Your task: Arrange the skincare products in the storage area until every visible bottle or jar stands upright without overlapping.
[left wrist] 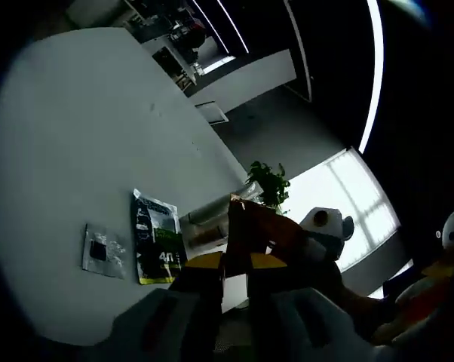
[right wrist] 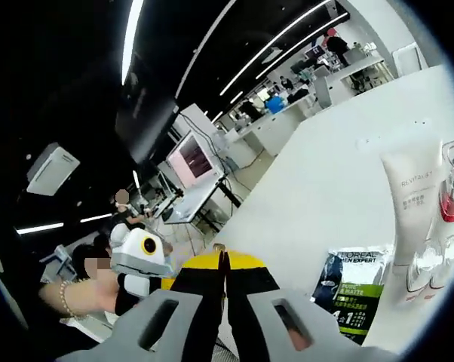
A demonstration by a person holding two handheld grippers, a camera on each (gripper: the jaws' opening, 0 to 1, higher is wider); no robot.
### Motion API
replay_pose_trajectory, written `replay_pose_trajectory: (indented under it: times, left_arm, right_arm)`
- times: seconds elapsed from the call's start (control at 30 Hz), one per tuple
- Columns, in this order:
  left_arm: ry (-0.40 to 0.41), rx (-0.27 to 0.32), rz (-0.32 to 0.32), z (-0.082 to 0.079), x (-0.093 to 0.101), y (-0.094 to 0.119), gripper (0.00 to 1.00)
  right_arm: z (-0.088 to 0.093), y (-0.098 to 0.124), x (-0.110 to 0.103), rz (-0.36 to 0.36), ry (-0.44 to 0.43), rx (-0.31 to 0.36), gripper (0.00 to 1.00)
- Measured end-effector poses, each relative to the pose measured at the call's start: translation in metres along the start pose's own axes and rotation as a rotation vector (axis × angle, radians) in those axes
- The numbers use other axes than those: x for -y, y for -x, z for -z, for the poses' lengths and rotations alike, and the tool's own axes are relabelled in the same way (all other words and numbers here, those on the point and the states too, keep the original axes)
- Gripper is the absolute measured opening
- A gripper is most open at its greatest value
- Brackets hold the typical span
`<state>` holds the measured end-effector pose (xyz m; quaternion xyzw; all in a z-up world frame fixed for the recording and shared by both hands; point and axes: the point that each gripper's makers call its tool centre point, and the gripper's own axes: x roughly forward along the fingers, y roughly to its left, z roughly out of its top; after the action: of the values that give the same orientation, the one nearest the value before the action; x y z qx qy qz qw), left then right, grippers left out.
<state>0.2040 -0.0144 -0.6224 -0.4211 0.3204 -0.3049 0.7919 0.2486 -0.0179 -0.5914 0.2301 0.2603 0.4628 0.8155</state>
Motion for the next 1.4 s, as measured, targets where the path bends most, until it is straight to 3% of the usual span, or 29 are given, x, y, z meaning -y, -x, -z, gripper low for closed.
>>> replay_pose_trajectory:
  times: [0.23, 0.57, 1.03, 1.23, 1.4]
  left_arm:
    - [0.061, 0.025, -0.035, -0.005, -0.018, 0.003, 0.07]
    - [0.127, 0.025, -0.059, -0.013, -0.037, 0.003, 0.01]
    - [0.183, 0.006, -0.124, -0.022, -0.07, -0.005, 0.01]
    - [0.196, 0.011, -0.142, -0.028, -0.082, -0.009, 0.01]
    - [0.208, 0.024, -0.167, -0.034, -0.095, -0.014, 0.01]
  right_arm:
    - [0.006, -0.015, 0.01, 0.006, -0.022, -0.02, 0.01]
    - [0.01, -0.029, 0.029, 0.087, 0.072, -0.044, 0.06]
    - [0.021, -0.043, 0.057, 0.199, 0.188, -0.11, 0.04]
    - [0.022, -0.051, 0.071, 0.245, 0.195, -0.123, 0.02]
    - [0.03, -0.059, 0.089, 0.326, 0.346, -0.18, 0.01]
